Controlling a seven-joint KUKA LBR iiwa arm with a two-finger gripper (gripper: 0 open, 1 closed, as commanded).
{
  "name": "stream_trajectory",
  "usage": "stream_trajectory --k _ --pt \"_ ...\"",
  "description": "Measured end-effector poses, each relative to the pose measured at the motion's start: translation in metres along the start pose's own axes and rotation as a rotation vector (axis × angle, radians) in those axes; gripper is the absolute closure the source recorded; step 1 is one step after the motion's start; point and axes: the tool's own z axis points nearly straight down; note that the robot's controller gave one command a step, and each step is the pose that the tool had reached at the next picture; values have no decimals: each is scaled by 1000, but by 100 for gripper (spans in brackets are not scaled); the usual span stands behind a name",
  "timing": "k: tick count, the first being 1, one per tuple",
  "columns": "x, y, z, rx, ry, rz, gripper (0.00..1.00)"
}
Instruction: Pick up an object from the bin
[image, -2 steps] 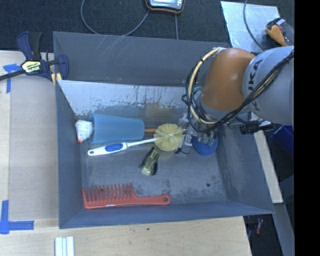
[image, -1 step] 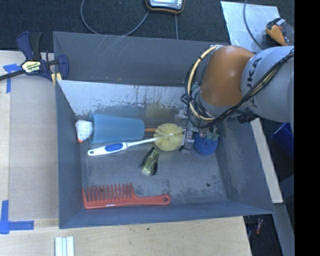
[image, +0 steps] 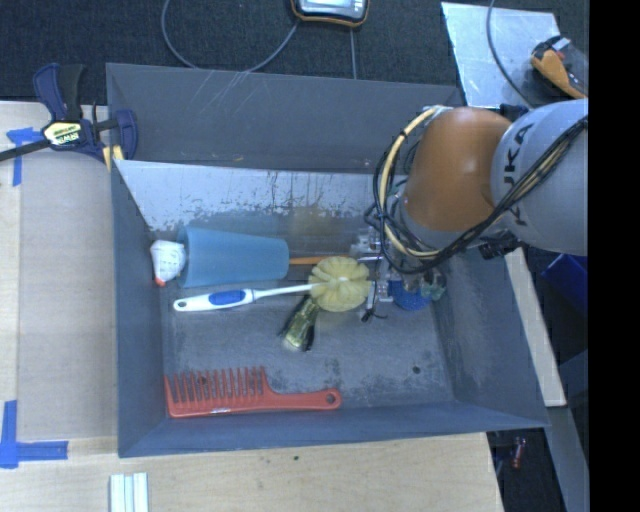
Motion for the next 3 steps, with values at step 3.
stream_trajectory --k 3 --pt "-32 34 -47 -1 -21 19 100"
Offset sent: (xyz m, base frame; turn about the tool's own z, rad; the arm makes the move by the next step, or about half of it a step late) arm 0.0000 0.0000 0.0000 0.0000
